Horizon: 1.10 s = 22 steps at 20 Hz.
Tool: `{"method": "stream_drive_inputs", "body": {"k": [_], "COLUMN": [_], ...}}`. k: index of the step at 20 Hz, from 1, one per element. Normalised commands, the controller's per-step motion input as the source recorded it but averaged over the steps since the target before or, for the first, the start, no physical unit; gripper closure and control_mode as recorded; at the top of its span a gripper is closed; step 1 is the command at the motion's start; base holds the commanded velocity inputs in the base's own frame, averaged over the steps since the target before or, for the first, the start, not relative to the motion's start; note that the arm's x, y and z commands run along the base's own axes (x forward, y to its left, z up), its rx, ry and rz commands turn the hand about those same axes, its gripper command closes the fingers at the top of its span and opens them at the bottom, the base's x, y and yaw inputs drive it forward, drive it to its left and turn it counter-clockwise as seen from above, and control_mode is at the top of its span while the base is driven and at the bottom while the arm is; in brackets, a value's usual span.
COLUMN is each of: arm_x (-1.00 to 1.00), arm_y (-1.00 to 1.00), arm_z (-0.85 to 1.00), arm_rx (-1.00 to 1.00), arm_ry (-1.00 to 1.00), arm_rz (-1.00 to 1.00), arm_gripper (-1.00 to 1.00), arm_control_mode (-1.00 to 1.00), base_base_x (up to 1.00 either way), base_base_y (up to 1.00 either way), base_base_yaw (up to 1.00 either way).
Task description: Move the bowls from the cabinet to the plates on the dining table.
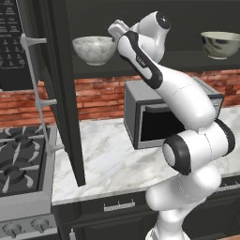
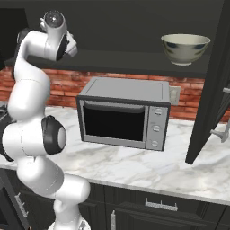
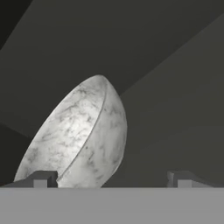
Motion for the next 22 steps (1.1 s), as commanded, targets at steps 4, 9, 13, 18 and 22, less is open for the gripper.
{"method": "stream_drive_inputs", "body": {"k": [4,9,13,18,22], "arm_x": [0.40,0.38,0.39,0.29,0.08], "arm_y": [0.13,0.13,0.12,0.12,0.10], "arm_z": [-0.03,0.00,0.00,0.00,0.00], "arm_rx": [0.00,0.00,0.00,0.00,0.00], "arm_ry": [0.06,0.09,0.07,0.06,0.05], "arm_rz": [0.00,0.00,0.00,0.00,0.00], "arm_gripper": [-1.00,-1.00,-1.00,-1.00,-1.00], "arm_control_mode": [-1.00,-1.00,-1.00,-1.00,-1.00], "base_base_x": [0.00,0.00,0.00,0.00,0.00], "base_base_y": [0.00,0.00,0.00,0.00,0.00], "base_base_yaw": [0.00,0.00,0.00,0.00,0.00]}}
